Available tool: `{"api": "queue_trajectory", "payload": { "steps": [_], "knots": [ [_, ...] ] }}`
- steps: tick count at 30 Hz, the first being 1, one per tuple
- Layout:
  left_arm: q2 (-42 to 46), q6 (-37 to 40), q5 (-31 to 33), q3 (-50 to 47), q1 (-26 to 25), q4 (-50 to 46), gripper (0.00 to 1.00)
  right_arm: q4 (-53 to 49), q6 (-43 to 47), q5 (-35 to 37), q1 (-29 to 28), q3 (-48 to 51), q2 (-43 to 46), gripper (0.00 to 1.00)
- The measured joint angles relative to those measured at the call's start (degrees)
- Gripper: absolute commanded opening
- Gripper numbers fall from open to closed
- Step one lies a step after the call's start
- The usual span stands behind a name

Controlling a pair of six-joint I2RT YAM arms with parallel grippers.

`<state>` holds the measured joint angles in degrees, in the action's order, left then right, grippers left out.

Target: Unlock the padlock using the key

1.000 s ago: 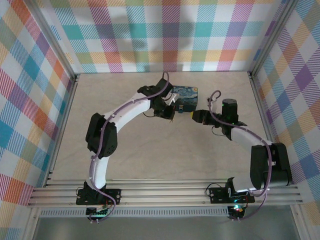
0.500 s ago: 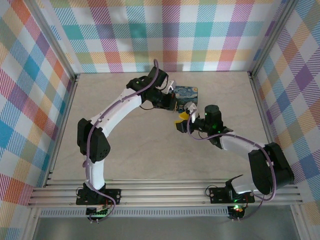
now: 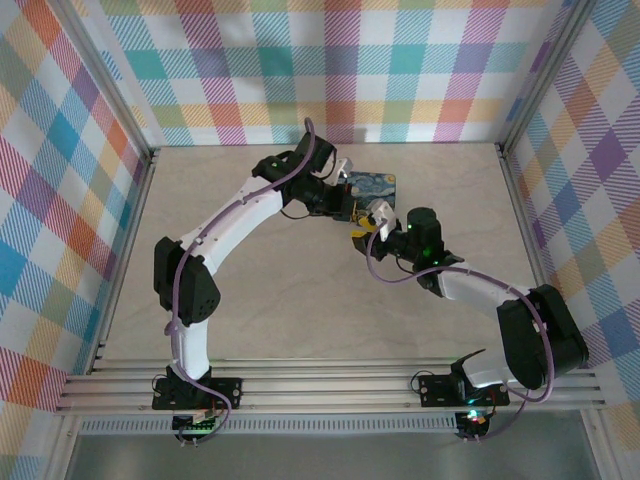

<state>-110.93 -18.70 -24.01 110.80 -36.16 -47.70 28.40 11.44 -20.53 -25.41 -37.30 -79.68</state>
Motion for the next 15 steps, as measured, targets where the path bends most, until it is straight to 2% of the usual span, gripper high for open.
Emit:
{"api": "queue_trajectory", "payload": {
  "steps": [7, 15],
  "knots": [
    [0.52, -0.15, -0.37, 0.0, 0.0, 0.0, 0.0, 0.07, 0.5, 0.22, -0.13, -2.43, -0.04, 0.33],
    [1.66, -0.17, -0.33, -1.16, 0.2, 0.92, 0.0, -0.92, 2.69, 0.24, -0.31, -3.34, -0.04, 0.0]
  ]
}}
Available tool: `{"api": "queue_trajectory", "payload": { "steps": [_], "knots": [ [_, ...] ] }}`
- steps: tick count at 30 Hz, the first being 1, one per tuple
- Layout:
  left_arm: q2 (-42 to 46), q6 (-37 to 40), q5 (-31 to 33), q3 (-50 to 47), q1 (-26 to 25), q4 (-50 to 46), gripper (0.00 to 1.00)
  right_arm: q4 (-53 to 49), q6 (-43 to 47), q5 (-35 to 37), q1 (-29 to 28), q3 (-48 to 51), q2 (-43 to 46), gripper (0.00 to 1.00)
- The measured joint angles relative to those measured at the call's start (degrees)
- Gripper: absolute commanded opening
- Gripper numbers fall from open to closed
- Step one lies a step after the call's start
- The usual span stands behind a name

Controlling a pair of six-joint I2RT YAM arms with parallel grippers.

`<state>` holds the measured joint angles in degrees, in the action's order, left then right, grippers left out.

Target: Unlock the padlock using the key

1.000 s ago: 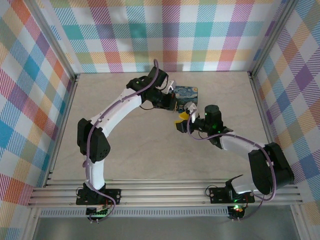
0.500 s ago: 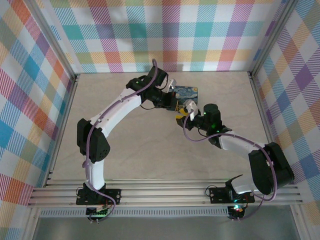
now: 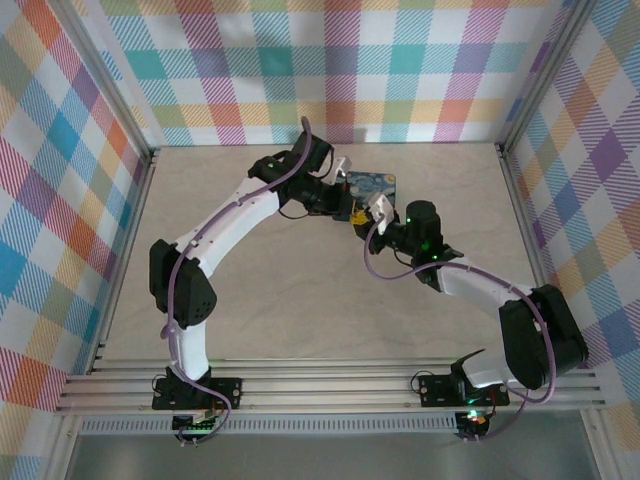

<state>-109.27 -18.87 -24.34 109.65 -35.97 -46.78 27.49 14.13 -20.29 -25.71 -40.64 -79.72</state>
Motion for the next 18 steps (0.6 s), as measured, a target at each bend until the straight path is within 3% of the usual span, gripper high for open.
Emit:
{"api": "queue_trajectory", "payload": {
  "steps": [11, 15, 18],
  "knots": [
    [1.92, 0.02, -0.63, -3.1, 0.17, 0.44, 0.02, -4.81, 4.9, 0.33, -0.31, -0.26, 2.16, 0.0],
    [4.04, -0.2, -0.42, -5.38, 0.52, 0.74, 0.3, -11.85, 9.07, -0.9, -0.22, -3.65, 2.73, 0.0],
    [7.3, -1.49, -0.81, -9.73, 2.56, 2.25, 0.43, -19.39, 13.09, -2.73, 0.44, -8.07, 2.73, 0.0]
  ]
}}
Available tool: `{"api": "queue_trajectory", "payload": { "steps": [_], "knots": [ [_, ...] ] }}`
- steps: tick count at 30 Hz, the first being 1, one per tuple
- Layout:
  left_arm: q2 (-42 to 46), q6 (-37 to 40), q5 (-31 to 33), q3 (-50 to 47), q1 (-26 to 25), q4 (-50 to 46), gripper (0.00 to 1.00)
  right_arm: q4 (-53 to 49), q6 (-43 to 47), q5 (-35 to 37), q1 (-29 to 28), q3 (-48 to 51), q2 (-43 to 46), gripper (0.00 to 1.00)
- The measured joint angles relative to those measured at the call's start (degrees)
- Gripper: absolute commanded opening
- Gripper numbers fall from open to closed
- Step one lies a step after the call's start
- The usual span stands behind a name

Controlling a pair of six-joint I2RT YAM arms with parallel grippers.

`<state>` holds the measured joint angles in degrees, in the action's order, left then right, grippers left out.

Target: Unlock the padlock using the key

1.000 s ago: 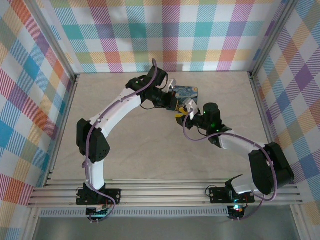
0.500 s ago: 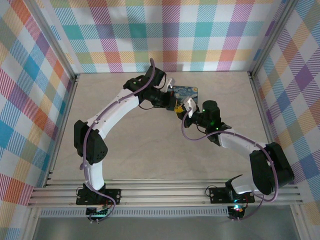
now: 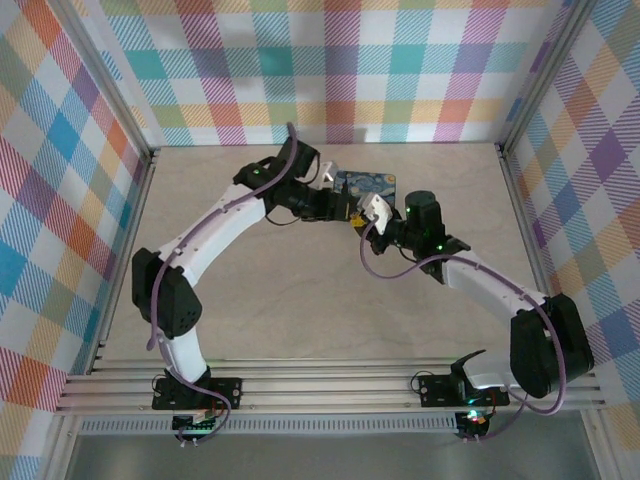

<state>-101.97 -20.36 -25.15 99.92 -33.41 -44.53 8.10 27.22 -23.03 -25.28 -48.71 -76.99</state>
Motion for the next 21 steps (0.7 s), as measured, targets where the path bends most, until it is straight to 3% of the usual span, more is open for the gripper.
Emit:
{"api": "queue_trajectory", "payload": {
  "steps": [3, 8, 15, 21],
  "knots": [
    [2.97, -1.92, -1.9, -4.61, 3.02, 3.21, 0.48, -6.67, 3.82, -1.29, 0.2, -4.15, -0.07, 0.0],
    [4.07, -4.85, -5.75, -6.34, 5.38, 8.02, 0.48, -14.29, 9.03, -1.68, 0.24, -6.91, -0.11, 0.0],
    [3.37, -8.28, -12.72, -6.34, 3.58, 13.07, 0.44, -21.68, 12.57, -2.1, 0.24, -9.84, -0.81, 0.0],
    [0.35, -12.09, -14.03, -6.29, 1.09, 13.64, 0.38, -21.99, 12.68, -1.29, 0.24, -9.86, -0.87, 0.0]
  ]
}}
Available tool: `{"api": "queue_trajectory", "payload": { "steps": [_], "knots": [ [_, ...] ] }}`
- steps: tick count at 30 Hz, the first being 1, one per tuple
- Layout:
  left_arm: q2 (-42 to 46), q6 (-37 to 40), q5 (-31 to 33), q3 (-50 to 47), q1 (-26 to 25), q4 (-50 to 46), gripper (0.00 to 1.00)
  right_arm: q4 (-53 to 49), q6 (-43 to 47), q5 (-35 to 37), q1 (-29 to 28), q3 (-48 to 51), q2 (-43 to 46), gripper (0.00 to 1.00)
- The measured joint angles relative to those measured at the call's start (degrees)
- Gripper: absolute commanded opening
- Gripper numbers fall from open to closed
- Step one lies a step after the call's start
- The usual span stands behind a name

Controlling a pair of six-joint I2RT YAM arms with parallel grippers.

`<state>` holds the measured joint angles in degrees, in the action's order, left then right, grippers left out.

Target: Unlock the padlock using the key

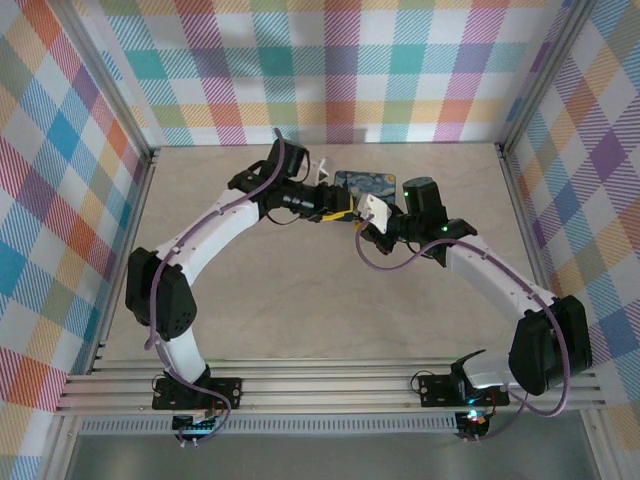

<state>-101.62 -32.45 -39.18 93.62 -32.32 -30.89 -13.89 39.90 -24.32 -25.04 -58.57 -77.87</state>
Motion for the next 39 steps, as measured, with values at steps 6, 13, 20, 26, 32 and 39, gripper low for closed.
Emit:
{"api": "queue_trajectory", "payload": {
  "steps": [6, 13, 20, 26, 32, 39],
  "knots": [
    [-0.83, -2.73, -0.48, -0.07, -1.4, 0.02, 0.32, 0.26, -0.24, 0.74, 0.0, 0.0, -0.11, 0.0],
    [-1.03, -4.52, -1.09, -0.52, -1.7, 0.48, 0.18, 0.79, -0.42, 0.74, 0.0, 0.0, -0.11, 0.0],
    [-1.09, -6.08, -1.33, -0.59, -1.53, 1.31, 0.0, 0.57, -0.66, 1.33, 0.52, 0.44, -0.04, 0.0],
    [-1.51, -6.99, -1.88, -1.66, -1.68, 3.74, 0.0, 0.79, -3.26, 1.7, 0.74, 1.25, 0.24, 0.33],
    [-1.53, -10.97, -0.59, -8.85, -0.94, 11.08, 0.0, 2.21, -11.04, 0.81, 2.82, 1.92, 3.28, 0.49],
    [-1.51, -14.69, 2.43, -13.03, 0.72, 17.77, 0.0, 5.49, -26.34, 1.42, 6.14, 2.75, 7.76, 0.43]
  ]
}}
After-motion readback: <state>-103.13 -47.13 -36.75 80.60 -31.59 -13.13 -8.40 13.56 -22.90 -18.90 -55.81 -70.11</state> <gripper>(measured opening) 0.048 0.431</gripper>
